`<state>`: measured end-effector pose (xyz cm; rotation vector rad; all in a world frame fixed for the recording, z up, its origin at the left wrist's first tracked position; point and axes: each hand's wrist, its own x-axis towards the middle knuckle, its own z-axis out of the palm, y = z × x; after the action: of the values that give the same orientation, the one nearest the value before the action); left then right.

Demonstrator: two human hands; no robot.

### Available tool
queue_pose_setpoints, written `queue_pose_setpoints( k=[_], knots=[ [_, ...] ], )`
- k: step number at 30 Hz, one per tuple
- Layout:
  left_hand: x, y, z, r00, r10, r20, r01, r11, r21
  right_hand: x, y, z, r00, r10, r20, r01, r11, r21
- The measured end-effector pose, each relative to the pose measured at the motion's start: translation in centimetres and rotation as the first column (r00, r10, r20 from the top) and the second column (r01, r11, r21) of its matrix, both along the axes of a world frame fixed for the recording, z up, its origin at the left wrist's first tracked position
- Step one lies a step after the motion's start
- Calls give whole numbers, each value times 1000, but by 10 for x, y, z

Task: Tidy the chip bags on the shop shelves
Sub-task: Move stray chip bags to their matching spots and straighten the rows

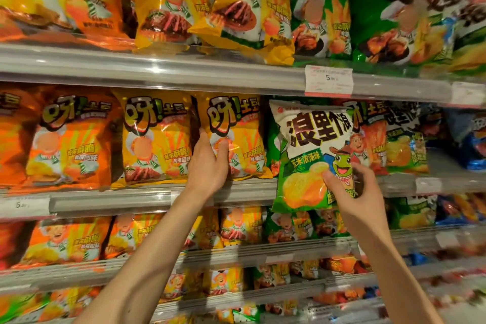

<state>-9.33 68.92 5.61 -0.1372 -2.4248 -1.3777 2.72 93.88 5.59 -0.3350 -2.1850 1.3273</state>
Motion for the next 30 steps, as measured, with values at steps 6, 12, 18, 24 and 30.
queue_pose_setpoints(
  k=[6, 12, 18, 24, 30],
  knots=[
    [24, -5, -10, 983, -46, -176, 56, 997, 51, 2, -4, -3, 1000, -7, -13, 7, 1000, -27],
    [52, -7, -16, 953, -13, -303, 21, 999, 24, 8, -20, -10, 1000, 23, -18, -26, 991, -132],
    [92, 2, -35, 920, -391, -30, 391, 907, 156, 21, -48, -31, 994, 93, 59, -77, 969, -235],
    [115, 14, -57, 890, -456, -15, 437, 842, 317, 42, -61, -55, 983, 176, 58, -166, 974, -155],
    [136, 43, -62, 935, -351, 56, 309, 881, 358, 46, -25, -68, 962, 259, 88, -235, 948, -214]
  ],
)
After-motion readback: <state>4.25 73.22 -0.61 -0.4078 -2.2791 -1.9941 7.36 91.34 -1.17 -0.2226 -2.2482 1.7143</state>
